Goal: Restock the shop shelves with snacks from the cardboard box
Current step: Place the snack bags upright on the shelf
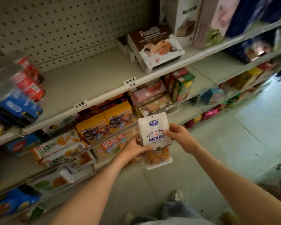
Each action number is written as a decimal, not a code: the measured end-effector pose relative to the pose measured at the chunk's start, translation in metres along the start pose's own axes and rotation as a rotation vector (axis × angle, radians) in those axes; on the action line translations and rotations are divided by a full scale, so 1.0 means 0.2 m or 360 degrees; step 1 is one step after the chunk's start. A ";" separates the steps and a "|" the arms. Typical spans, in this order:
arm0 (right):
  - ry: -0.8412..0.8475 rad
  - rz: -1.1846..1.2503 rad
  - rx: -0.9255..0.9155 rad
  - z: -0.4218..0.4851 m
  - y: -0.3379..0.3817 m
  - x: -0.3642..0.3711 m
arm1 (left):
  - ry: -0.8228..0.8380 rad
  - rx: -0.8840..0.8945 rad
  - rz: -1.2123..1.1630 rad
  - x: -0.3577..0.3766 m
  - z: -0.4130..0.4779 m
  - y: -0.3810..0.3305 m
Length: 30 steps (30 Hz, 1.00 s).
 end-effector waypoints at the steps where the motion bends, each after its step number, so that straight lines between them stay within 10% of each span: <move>1: -0.0047 0.0005 0.0001 0.04 -0.01 -0.11 | 0.0011 0.0022 -0.0002 0.10 0.04 -0.07; 12: -0.0601 0.0080 0.0126 0.42 -0.06 -1.17 | 0.0188 0.0048 0.0150 1.03 0.54 -0.51; 30: -0.0590 -0.0119 0.0575 1.16 -0.36 -1.62 | 0.0331 -0.0248 0.0454 1.57 1.31 -0.49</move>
Point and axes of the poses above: each hand's wrist, its own z-axis towards the middle knuckle, its own x-axis out of the palm, y = z × x, the point moved 9 cm from there along z, towards the middle knuckle, and after that the axes turned 11 degrees about -y, right-handed, at the moved point
